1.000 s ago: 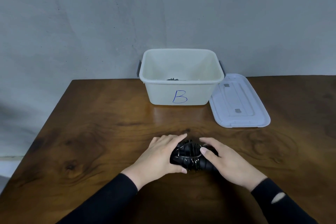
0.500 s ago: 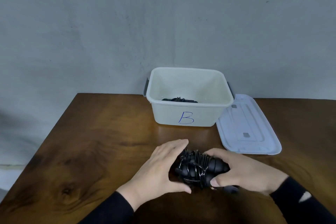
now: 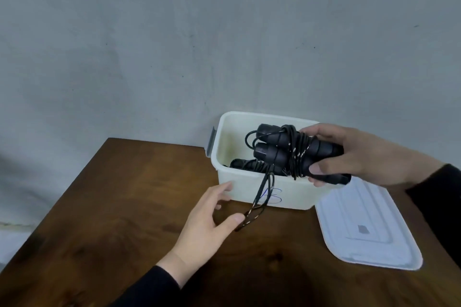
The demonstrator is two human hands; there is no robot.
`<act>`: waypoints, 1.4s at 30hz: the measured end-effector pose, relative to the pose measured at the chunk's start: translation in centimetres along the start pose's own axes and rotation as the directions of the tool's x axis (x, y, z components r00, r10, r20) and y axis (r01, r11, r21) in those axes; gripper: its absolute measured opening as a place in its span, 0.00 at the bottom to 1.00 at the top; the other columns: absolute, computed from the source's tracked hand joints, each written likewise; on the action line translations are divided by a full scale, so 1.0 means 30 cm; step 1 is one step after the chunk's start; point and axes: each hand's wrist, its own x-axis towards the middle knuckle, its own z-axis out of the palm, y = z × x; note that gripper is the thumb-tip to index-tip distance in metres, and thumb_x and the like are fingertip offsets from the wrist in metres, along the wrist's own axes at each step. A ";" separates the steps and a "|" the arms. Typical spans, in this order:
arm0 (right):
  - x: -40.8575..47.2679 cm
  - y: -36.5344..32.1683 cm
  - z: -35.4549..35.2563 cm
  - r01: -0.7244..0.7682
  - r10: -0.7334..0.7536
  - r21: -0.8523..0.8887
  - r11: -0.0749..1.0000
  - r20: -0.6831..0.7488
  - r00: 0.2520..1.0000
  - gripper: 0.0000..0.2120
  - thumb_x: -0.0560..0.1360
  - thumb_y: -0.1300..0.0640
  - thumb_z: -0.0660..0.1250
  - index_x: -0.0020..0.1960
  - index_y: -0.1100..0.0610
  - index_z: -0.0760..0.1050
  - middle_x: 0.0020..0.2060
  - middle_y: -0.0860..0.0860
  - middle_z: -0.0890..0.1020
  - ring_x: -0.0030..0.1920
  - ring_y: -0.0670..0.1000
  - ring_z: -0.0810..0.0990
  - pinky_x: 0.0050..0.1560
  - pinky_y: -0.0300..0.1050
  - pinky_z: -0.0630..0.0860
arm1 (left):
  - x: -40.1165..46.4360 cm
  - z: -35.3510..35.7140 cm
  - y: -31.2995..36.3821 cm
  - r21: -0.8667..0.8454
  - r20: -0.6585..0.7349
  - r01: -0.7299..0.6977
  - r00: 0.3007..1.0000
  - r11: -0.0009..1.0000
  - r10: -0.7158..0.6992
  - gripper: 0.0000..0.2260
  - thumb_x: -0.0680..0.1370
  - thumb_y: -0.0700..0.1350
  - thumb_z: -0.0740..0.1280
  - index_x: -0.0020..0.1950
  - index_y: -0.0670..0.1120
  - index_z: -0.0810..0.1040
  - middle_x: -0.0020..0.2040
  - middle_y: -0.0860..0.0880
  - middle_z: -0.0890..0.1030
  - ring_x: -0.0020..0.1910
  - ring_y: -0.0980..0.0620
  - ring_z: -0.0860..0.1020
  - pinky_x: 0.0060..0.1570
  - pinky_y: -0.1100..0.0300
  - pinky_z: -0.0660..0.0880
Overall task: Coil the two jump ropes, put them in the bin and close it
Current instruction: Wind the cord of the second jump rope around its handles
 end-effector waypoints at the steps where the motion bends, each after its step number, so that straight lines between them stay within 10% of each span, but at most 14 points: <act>1: 0.004 0.002 -0.003 0.004 -0.005 0.014 1.000 0.031 0.999 0.23 0.73 0.70 0.72 0.63 0.51 0.76 0.46 0.66 0.84 0.42 0.63 0.82 0.48 0.67 0.75 | 0.000 0.004 0.023 -0.025 0.015 0.006 1.000 1.000 -0.006 0.25 0.73 0.59 0.65 0.69 0.63 0.68 0.63 0.63 0.75 0.64 0.59 0.73 0.64 0.53 0.72; 4: 0.014 0.021 0.022 0.011 -0.015 0.044 0.999 0.096 0.995 0.24 0.73 0.69 0.72 0.65 0.53 0.75 0.46 0.68 0.82 0.44 0.67 0.81 0.51 0.74 0.75 | 0.003 0.021 0.093 -0.185 0.078 0.013 0.997 0.983 0.002 0.25 0.75 0.58 0.60 0.72 0.56 0.69 0.65 0.59 0.77 0.67 0.59 0.73 0.66 0.57 0.69; 7: 0.003 0.040 0.056 0.017 -0.034 0.151 0.988 0.115 0.993 0.24 0.74 0.73 0.69 0.66 0.56 0.74 0.43 0.59 0.85 0.41 0.59 0.82 0.42 0.51 0.80 | 0.019 0.043 0.176 -0.208 0.196 0.110 0.978 0.972 -0.069 0.31 0.69 0.59 0.70 0.71 0.59 0.68 0.64 0.63 0.77 0.64 0.68 0.72 0.65 0.66 0.67; 12: -0.070 0.062 0.108 0.040 -0.089 0.390 0.920 0.109 0.990 0.24 0.69 0.71 0.70 0.64 0.58 0.77 0.46 0.61 0.84 0.42 0.61 0.84 0.46 0.58 0.82 | -0.008 0.064 0.256 -0.289 0.093 0.127 0.990 0.949 -0.104 0.03 0.78 0.49 0.69 0.52 0.55 0.78 0.37 0.52 0.81 0.41 0.55 0.82 0.53 0.59 0.76; 14: -0.109 0.065 0.119 0.077 -0.118 0.459 0.885 0.061 0.991 0.25 0.66 0.66 0.77 0.63 0.59 0.77 0.44 0.62 0.84 0.40 0.61 0.84 0.43 0.56 0.83 | -0.040 0.053 0.253 -0.324 0.044 0.084 0.996 0.942 -0.074 0.09 0.81 0.46 0.65 0.41 0.52 0.76 0.29 0.53 0.75 0.34 0.53 0.80 0.51 0.56 0.75; 24: -0.353 0.065 0.227 0.181 -0.206 0.654 0.735 -0.040 0.978 0.30 0.58 0.54 0.84 0.55 0.65 0.81 0.39 0.63 0.81 0.33 0.57 0.81 0.31 0.46 0.80 | -0.194 -0.093 0.306 -0.564 -0.149 0.069 0.972 0.823 -0.184 0.18 0.85 0.44 0.53 0.52 0.42 0.82 0.46 0.44 0.87 0.43 0.44 0.85 0.37 0.51 0.81; 31: -0.467 0.052 0.293 0.291 -0.141 0.732 0.616 -0.261 0.955 0.12 0.65 0.67 0.68 0.47 0.60 0.83 0.39 0.56 0.80 0.31 0.50 0.78 0.29 0.39 0.79 | -0.264 -0.171 0.304 -0.962 -0.071 0.053 0.900 0.269 -0.430 0.16 0.84 0.48 0.57 0.52 0.38 0.78 0.50 0.38 0.85 0.52 0.43 0.84 0.56 0.44 0.77; 35: -0.523 0.053 0.348 0.338 -0.036 0.779 0.529 -0.377 0.926 0.15 0.60 0.55 0.73 0.45 0.57 0.85 0.38 0.52 0.82 0.31 0.48 0.80 0.29 0.36 0.79 | -0.287 -0.230 0.262 -0.997 -0.030 -0.064 0.823 -0.041 -0.567 0.09 0.84 0.42 0.59 0.47 0.41 0.75 0.34 0.44 0.80 0.43 0.44 0.86 0.51 0.44 0.79; 39: -0.568 0.052 0.420 0.344 0.022 0.785 0.515 -0.413 0.910 0.14 0.59 0.55 0.73 0.44 0.57 0.86 0.38 0.52 0.82 0.31 0.48 0.80 0.29 0.36 0.79 | -0.338 -0.264 0.216 -0.998 -0.064 -0.066 0.825 0.016 -0.561 0.08 0.82 0.38 0.59 0.53 0.41 0.78 0.30 0.49 0.65 0.25 0.54 0.70 0.34 0.59 0.78; 42: -0.594 0.050 0.464 0.378 0.032 0.818 0.434 -0.433 0.901 0.11 0.64 0.56 0.70 0.44 0.57 0.85 0.40 0.53 0.83 0.32 0.48 0.80 0.30 0.36 0.79 | -0.394 -0.282 0.215 -0.911 -0.050 0.102 0.934 0.399 -0.354 0.14 0.83 0.38 0.58 0.63 0.49 0.79 0.31 0.45 0.65 0.25 0.51 0.62 0.28 0.57 0.66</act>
